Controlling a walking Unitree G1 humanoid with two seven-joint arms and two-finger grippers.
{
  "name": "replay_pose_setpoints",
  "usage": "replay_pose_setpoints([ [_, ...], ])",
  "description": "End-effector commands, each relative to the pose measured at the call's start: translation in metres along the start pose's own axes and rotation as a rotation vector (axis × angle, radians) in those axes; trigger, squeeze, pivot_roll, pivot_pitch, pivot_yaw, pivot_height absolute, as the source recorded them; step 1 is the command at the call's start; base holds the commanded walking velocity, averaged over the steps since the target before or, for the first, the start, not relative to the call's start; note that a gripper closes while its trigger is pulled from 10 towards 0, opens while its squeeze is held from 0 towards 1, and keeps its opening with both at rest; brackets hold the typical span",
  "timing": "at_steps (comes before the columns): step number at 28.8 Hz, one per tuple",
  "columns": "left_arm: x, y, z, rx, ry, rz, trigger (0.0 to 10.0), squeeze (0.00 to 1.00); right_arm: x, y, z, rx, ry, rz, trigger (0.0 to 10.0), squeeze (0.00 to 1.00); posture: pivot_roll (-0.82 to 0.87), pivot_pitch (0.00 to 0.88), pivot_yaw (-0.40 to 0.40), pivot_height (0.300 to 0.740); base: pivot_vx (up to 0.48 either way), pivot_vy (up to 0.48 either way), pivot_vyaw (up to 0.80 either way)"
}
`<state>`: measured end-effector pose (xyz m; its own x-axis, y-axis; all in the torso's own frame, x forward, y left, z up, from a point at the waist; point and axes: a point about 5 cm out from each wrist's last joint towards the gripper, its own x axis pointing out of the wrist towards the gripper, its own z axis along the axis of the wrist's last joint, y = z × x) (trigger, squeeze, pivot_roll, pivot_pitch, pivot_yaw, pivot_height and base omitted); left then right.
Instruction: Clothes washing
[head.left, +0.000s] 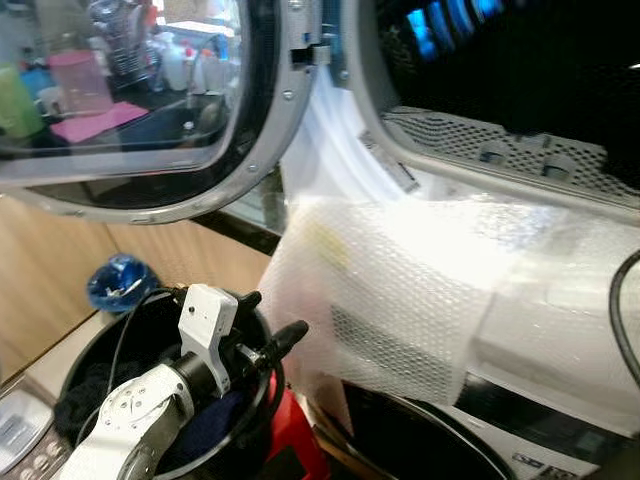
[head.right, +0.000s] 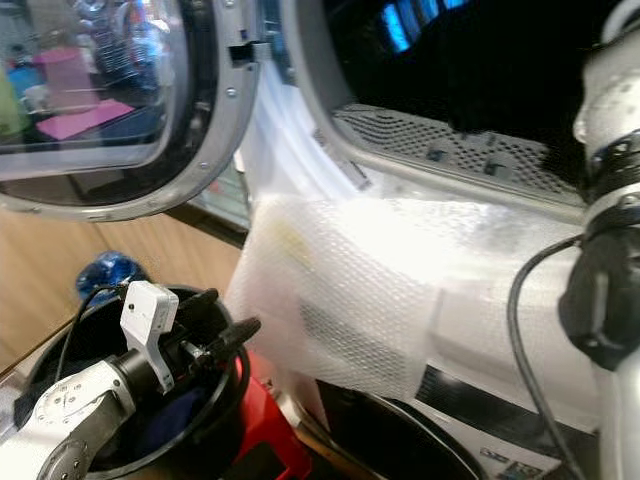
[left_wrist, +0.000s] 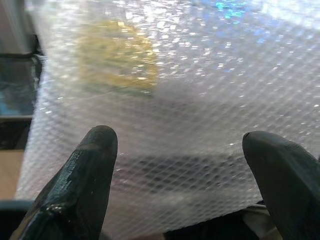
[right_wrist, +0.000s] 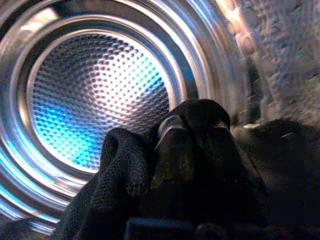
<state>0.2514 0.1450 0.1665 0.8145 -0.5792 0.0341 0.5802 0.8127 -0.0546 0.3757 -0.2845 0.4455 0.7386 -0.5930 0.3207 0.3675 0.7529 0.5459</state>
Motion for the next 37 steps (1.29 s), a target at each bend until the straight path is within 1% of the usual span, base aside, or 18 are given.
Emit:
replay_pose_setpoints([
  [1, 0.000, 0.003, 0.007, 0.040, -0.022, 0.015, 10.0, 0.00, -0.001, -0.002, -0.010, -0.076, 0.012, 0.009, 0.0, 0.00, 0.06, 0.057, 0.045, 0.740, 0.000, 0.000, 0.00],
  [2, 0.001, 0.003, 0.007, 0.044, -0.022, 0.017, 10.0, 0.00, -0.001, -0.004, -0.016, -0.100, 0.023, 0.010, 0.0, 0.00, 0.06, 0.057, 0.045, 0.740, 0.000, 0.000, 0.00],
  [3, 0.001, 0.003, 0.007, 0.045, -0.021, 0.017, 10.0, 0.00, -0.007, 0.008, -0.038, -0.132, 0.094, 0.126, 10.0, 0.00, 0.06, 0.054, 0.052, 0.740, 0.000, 0.000, 0.00],
  [4, 0.001, 0.003, 0.007, 0.045, -0.021, 0.017, 10.0, 0.00, -0.007, 0.008, -0.038, -0.132, 0.094, 0.126, 10.0, 0.00, 0.06, 0.054, 0.052, 0.740, 0.000, 0.000, 0.00],
  [5, 0.002, 0.002, 0.007, 0.043, -0.019, 0.015, 10.0, 0.00, -0.013, 0.017, -0.051, -0.201, 0.123, 0.194, 10.0, 0.00, 0.06, 0.052, 0.056, 0.740, 0.000, 0.000, 0.00],
  [6, 0.002, 0.002, 0.007, 0.043, -0.019, 0.015, 10.0, 0.00, -0.013, 0.017, -0.051, -0.201, 0.123, 0.194, 10.0, 0.00, 0.06, 0.052, 0.056, 0.740, 0.000, 0.000, 0.00],
  [8, 0.002, 0.000, 0.006, 0.037, -0.016, 0.008, 10.0, 0.00, -0.022, 0.029, -0.069, -0.284, 0.157, 0.298, 10.0, 0.00, 0.06, 0.049, 0.060, 0.740, 0.000, 0.000, 0.00],
  [10, 0.002, -0.002, 0.006, 0.034, -0.015, 0.000, 10.0, 0.00, -0.027, 0.036, -0.079, -0.302, 0.182, 0.351, 10.0, 0.00, 0.06, 0.049, 0.063, 0.740, 0.000, 0.000, 0.00],
  [11, 0.002, -0.002, 0.006, 0.034, -0.015, -0.002, 10.0, 0.00, -0.028, 0.037, -0.081, -0.308, 0.186, 0.358, 10.0, 0.71, 0.06, 0.048, 0.064, 0.740, 0.000, 0.000, 0.00],
  [12, 0.003, -0.003, 0.007, 0.033, -0.015, -0.002, 10.0, 0.00, -0.029, 0.038, -0.083, -0.347, 0.184, 0.371, 10.0, 0.71, 0.06, 0.048, 0.064, 0.740, 0.000, 0.000, 0.00],
  [13, 0.003, -0.003, 0.007, 0.032, -0.016, -0.005, 10.0, 0.00, -0.029, 0.039, -0.081, -0.352, 0.175, 0.377, 10.0, 1.00, 0.06, 0.048, 0.064, 0.740, 0.000, 0.000, 0.00],
  [22, 0.003, -0.004, 0.005, 0.024, -0.011, -0.012, 10.0, 0.00, -0.022, 0.047, -0.048, -0.431, 0.033, 0.390, 10.0, 1.00, 0.05, 0.062, 0.066, 0.740, 0.000, 0.000, 0.00],
  [29, 0.006, -0.005, 0.005, 0.011, -0.010, -0.020, 10.0, 0.00, -0.014, 0.043, -0.007, -0.286, -0.106, 0.338, 10.0, 1.00, 0.03, 0.075, 0.074, 0.740, 0.000, 0.000, 0.00],
  [31, 0.006, -0.005, 0.004, 0.009, -0.007, -0.024, 10.0, 0.00, -0.014, 0.045, -0.007, -0.232, -0.079, 0.369, 10.0, 1.00, 0.03, 0.075, 0.074, 0.740, 0.000, 0.000, 0.00],
  [32, 0.006, -0.005, 0.004, 0.010, -0.006, -0.025, 10.0, 0.00, -0.015, 0.046, -0.010, -0.227, -0.061, 0.393, 10.0, 0.89, 0.03, 0.075, 0.074, 0.740, 0.000, 0.000, 0.00],
  [33, 0.006, -0.005, 0.004, 0.010, -0.006, -0.026, 10.0, 0.00, -0.015, 0.048, -0.011, -0.226, -0.049, 0.408, 10.0, 0.41, 0.03, 0.075, 0.074, 0.740, 0.000, 0.000, 0.00],
  [34, 0.006, -0.006, 0.004, 0.009, -0.007, -0.028, 10.0, 0.00, -0.017, 0.050, -0.012, -0.222, -0.050, 0.443, 10.0, 0.00, 0.03, 0.078, 0.078, 0.740, 0.000, 0.000, 0.00],
  [37, 0.007, -0.006, 0.004, 0.005, -0.010, -0.031, 10.0, 0.00, -0.021, 0.058, -0.010, -0.054, -0.025, 0.567, 10.0, 0.00, 0.03, 0.078, 0.078, 0.740, 0.000, 0.000, 0.00],
])
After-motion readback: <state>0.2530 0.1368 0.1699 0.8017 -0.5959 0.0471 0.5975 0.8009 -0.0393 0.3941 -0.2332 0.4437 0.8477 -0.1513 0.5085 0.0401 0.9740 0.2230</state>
